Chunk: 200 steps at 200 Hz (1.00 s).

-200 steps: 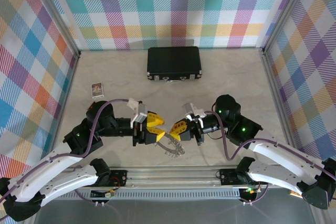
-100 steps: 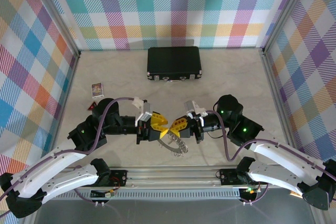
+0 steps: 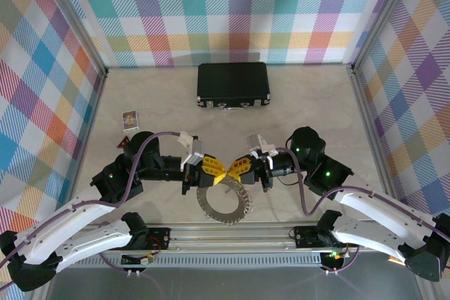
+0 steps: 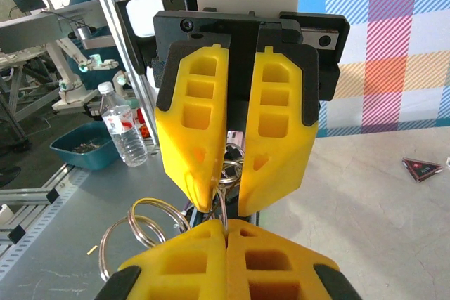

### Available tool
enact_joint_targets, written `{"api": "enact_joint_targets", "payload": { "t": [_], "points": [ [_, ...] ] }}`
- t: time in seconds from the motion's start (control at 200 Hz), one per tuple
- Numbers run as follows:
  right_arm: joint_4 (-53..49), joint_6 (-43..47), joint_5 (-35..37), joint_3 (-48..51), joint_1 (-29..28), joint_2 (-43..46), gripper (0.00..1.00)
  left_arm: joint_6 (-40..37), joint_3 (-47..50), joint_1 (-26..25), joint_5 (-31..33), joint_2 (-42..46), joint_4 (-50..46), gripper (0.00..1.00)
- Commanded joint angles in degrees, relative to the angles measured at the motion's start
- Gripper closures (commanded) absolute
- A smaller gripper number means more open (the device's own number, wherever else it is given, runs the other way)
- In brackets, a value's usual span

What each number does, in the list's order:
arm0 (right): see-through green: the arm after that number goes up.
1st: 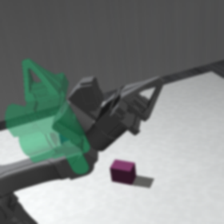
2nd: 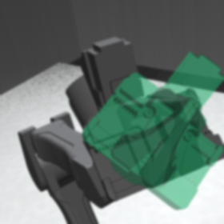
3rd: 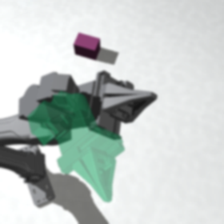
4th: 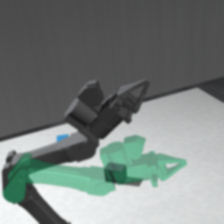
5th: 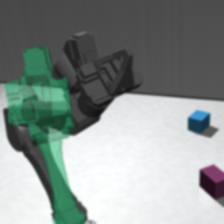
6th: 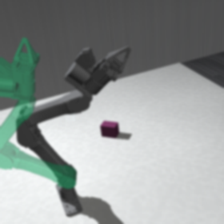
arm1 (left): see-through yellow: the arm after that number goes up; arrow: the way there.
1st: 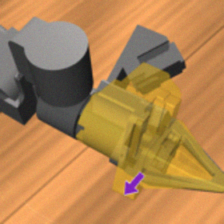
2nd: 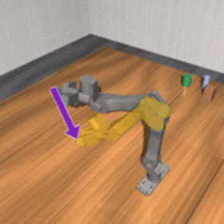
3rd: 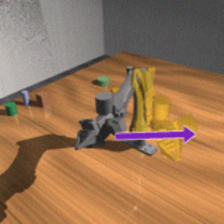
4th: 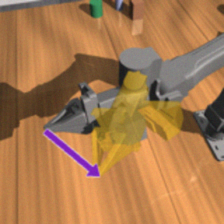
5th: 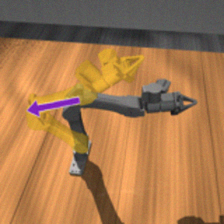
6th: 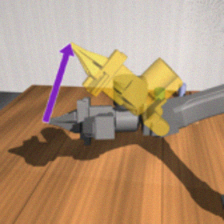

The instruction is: Put the keys on the keyring

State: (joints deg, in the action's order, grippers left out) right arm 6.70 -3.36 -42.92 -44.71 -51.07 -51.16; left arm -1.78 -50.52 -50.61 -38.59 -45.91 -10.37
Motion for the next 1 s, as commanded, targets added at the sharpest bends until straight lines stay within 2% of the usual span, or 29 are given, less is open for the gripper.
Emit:
{"api": "enact_joint_targets", "payload": {
  "t": [0.0, 0.1, 0.235, 0.335, 0.72, 0.995],
  "points": [
    [1.6, 1.8, 0.3, -0.3, -0.4, 0.5, 1.0, 0.8, -0.8, -0.7, 1.4, -1.4, 3.6, 0.82],
    [1.0, 2.3, 0.6, -0.2, -0.5, 1.5, 1.0, 0.7, -1.3, -0.7, 1.6, -2.5, 3.7, 0.8],
    [-1.1, 3.5, 0.7, -1.7, -0.5, 1.6, 1.0, 0.4, -1.5, -0.7, 2.7, -2.7, 3.1, 0.88],
    [-2.6, 4.0, 0.9, -2.5, -0.5, 1.2, 1.0, -0.2, -1.1, -0.6, 3.6, -2.1, 3.4, 1.0],
    [-4.7, 3.4, 2.2, -3.3, -0.7, 0.5, 1.0, -2.3, 0.0, -0.6, 5.2, 0.7, 2.1, 1.0],
    [-4.6, 1.9, 3.0, -2.5, -0.7, 2.6, 0.77, -2.8, -1.0, -0.7, 1.5, 0.9, 1.2, 1.0]
  ]
}}
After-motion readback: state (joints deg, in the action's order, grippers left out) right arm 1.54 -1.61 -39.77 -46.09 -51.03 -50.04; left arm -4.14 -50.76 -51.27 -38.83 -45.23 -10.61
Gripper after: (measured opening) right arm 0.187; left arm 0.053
